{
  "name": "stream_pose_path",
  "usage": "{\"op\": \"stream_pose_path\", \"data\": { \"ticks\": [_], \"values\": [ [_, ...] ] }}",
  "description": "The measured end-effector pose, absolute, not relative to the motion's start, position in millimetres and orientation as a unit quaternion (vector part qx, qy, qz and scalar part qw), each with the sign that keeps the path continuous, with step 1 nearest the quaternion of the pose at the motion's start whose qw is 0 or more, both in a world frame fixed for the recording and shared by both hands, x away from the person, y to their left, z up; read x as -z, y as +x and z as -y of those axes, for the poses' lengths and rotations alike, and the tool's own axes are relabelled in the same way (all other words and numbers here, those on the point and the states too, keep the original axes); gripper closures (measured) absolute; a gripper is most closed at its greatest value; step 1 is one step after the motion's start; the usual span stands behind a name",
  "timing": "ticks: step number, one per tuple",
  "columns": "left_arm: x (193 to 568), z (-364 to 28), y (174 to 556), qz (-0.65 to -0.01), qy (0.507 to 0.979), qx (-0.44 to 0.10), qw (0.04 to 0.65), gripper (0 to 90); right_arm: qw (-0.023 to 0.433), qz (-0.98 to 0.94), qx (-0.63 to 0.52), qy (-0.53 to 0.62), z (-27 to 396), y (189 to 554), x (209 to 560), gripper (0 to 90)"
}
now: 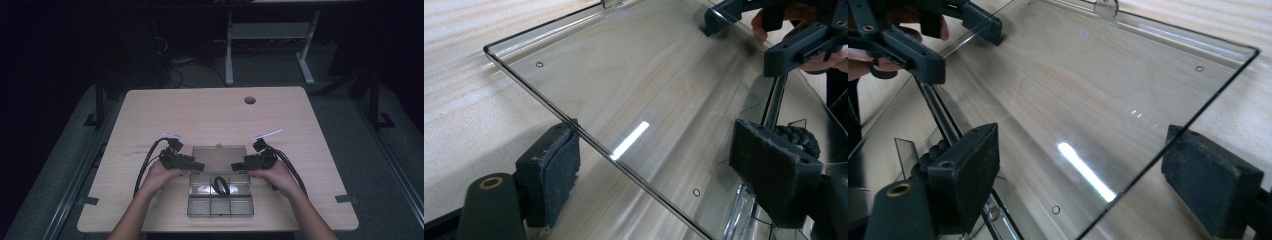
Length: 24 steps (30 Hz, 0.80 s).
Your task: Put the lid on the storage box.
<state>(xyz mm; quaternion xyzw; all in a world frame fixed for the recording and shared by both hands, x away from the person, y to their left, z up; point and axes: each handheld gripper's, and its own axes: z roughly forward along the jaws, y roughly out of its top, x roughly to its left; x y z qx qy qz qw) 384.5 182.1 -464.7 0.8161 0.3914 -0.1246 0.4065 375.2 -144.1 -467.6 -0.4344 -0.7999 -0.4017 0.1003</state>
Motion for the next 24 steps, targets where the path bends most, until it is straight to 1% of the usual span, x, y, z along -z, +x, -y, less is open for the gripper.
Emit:
{"op": "stream_pose_path", "data": {
  "ticks": [5, 8, 14, 19, 24],
  "values": [
    [464, -182, 384, -0.386, 0.817, 0.117, 0.412, 22.0, 0.098, 0.803, 0.405, -0.427, 144, 376, 467, 16.4],
    [462, -181, 383, -0.382, 0.818, 0.111, 0.416, 24.5, 0.094, 0.804, 0.408, -0.422, 144, 375, 466, 19.2],
    [459, -182, 379, -0.375, 0.818, 0.094, 0.425, 28.8, 0.074, 0.809, 0.414, -0.41, 145, 373, 462, 23.0],
    [457, -185, 376, -0.372, 0.815, 0.075, 0.438, 34.5, 0.06, 0.81, 0.419, -0.406, 146, 372, 459, 26.2],
    [456, -186, 373, -0.371, 0.814, 0.063, 0.442, 37.1, 0.05, 0.809, 0.426, -0.401, 147, 371, 459, 29.1]
  ]
}}
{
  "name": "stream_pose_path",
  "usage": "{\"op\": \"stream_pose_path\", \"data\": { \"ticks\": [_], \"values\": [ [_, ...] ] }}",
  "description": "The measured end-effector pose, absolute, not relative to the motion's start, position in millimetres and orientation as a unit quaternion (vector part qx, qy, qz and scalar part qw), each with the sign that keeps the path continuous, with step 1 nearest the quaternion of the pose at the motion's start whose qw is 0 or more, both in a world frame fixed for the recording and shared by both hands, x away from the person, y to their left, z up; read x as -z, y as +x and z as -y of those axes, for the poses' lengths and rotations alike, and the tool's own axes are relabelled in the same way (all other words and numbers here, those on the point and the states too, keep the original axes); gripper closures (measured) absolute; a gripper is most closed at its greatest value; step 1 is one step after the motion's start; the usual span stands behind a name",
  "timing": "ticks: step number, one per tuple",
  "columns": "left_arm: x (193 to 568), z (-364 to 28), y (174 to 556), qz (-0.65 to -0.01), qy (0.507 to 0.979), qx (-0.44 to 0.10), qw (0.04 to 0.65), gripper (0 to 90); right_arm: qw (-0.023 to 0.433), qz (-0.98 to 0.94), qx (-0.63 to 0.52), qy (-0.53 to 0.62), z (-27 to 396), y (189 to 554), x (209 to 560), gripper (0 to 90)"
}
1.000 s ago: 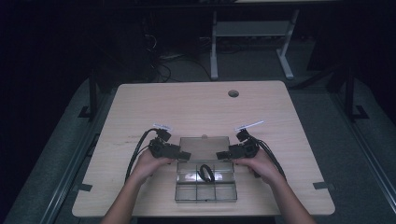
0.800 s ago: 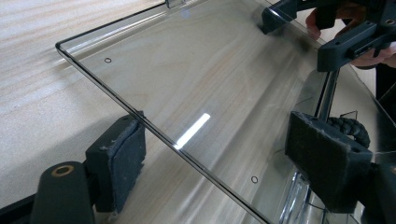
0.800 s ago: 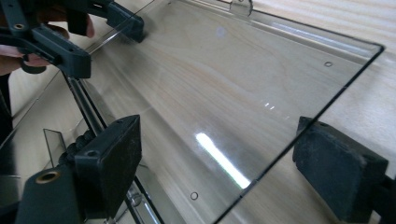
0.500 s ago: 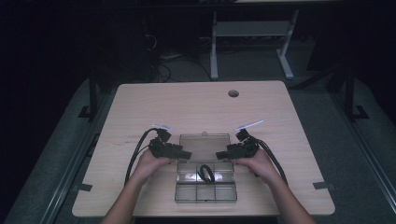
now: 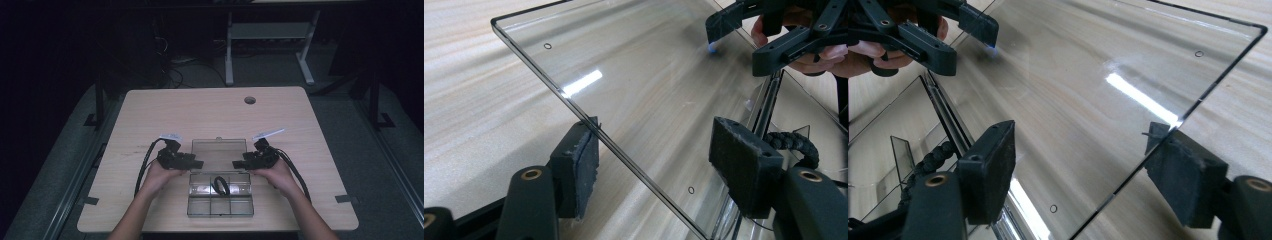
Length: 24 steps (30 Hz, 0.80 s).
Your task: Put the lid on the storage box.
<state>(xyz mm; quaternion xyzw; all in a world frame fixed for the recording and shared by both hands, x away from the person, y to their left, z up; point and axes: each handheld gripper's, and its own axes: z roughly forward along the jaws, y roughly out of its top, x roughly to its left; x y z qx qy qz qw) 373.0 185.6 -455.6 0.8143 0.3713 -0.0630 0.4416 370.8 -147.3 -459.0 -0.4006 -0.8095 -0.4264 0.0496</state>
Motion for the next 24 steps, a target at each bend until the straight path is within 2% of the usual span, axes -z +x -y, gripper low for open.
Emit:
{"op": "stream_pose_path", "data": {
  "ticks": [24],
  "values": [
    [447.2, -189.4, 365.2, -0.352, 0.818, 0.042, 0.452, 50.5, 0.033, 0.81, 0.44, -0.385, 148.1, 365.2, 451.3, 39.3]
  ]
}}
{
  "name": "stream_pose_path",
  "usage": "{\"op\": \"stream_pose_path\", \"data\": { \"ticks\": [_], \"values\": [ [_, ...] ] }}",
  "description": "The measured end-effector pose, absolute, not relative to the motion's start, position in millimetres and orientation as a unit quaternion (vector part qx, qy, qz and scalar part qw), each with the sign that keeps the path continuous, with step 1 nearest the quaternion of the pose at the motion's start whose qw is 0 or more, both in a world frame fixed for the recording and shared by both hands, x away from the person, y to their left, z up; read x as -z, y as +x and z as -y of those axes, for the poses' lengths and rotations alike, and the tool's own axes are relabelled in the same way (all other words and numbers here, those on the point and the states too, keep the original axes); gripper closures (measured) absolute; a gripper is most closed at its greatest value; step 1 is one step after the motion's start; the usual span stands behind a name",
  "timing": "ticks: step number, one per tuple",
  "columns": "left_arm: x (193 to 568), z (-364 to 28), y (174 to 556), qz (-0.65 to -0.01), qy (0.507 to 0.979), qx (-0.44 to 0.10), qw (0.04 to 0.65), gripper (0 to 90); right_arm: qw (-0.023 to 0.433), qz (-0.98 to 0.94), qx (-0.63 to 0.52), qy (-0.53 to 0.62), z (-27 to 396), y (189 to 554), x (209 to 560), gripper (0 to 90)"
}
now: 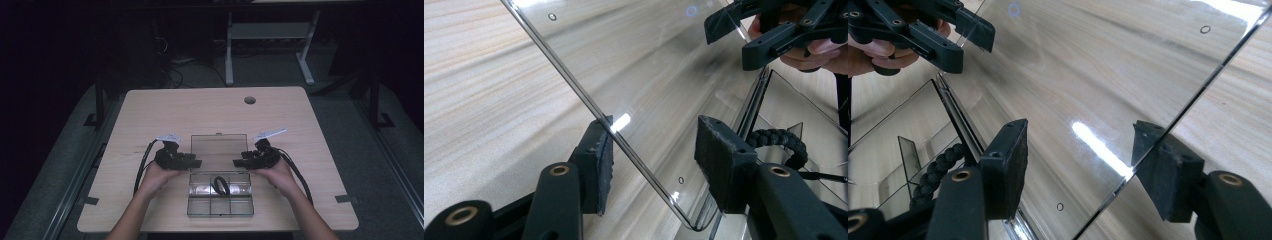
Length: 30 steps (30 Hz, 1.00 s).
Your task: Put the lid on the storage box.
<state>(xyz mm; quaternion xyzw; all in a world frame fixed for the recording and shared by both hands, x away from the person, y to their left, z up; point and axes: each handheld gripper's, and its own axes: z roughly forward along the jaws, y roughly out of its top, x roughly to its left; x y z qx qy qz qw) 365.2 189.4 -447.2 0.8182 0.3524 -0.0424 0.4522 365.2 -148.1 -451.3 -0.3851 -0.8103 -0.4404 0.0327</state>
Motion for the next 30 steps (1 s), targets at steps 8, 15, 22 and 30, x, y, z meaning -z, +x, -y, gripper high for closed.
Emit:
{"op": "stream_pose_path", "data": {
  "ticks": [8, 15, 22, 30],
  "values": [
    [445, -192, 363, -0.347, 0.818, 0.038, 0.458, 54.8, 0.028, 0.81, 0.445, -0.381, 149, 363, 450, 42.0],
    [443, -194, 361, -0.34, 0.818, 0.034, 0.462, 58.7, 0.018, 0.81, 0.451, -0.373, 149, 360, 448, 44.4],
    [441, -194, 359, -0.336, 0.817, 0.031, 0.467, 62.0, 0.015, 0.811, 0.456, -0.367, 149, 357, 447, 47.8],
    [438, -195, 358, -0.332, 0.816, 0.028, 0.473, 65.4, 0.009, 0.814, 0.458, -0.358, 149, 355, 444, 50.8]
  ]
}}
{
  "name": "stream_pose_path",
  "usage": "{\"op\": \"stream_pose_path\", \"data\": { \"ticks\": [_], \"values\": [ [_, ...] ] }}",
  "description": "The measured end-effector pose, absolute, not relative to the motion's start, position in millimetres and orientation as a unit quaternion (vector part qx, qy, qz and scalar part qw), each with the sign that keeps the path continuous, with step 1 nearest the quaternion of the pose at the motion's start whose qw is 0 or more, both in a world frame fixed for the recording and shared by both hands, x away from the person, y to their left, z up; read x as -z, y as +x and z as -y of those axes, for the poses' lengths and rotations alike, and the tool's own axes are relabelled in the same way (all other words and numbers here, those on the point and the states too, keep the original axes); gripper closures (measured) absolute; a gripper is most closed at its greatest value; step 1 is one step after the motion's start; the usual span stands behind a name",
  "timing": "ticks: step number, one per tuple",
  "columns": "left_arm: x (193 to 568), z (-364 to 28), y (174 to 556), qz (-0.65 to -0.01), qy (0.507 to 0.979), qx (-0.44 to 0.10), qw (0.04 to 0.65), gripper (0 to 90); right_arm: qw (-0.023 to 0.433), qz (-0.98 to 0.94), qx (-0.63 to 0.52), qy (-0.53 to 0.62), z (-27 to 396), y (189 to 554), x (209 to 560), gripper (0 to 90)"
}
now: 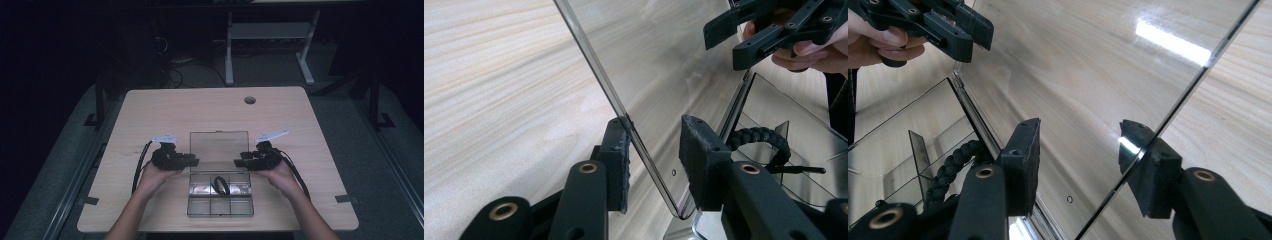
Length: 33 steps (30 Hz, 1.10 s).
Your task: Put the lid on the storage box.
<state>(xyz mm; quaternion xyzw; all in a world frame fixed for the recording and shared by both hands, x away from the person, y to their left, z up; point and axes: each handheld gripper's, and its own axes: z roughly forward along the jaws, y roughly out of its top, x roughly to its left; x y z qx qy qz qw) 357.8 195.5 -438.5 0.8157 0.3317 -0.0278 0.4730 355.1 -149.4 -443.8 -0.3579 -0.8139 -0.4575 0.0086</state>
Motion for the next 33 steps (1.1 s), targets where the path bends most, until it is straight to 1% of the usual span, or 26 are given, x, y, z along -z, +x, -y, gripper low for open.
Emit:
{"op": "stream_pose_path", "data": {
  "ticks": [10, 18, 22, 26, 33],
  "values": [
    [433, -198, 355, -0.321, 0.815, 0.015, 0.482, 70.8, -0.002, 0.813, 0.468, -0.345, 152, 351, 440, 57.0],
    [429, -200, 354, -0.318, 0.81, 0.005, 0.492, 74.8, -0.017, 0.81, 0.481, -0.336, 155, 350, 438, 62.8],
    [426, -200, 352, -0.316, 0.81, -0.008, 0.495, 76.7, -0.031, 0.809, 0.487, -0.328, 156, 348, 436, 66.2],
    [424, -199, 351, -0.311, 0.814, -0.017, 0.491, 76.7, -0.034, 0.809, 0.489, -0.324, 156, 347, 436, 66.2],
    [416, -204, 353, -0.313, 0.799, -0.026, 0.513, 76.7, -0.038, 0.809, 0.491, -0.32, 156, 348, 437, 66.3]
  ]
}}
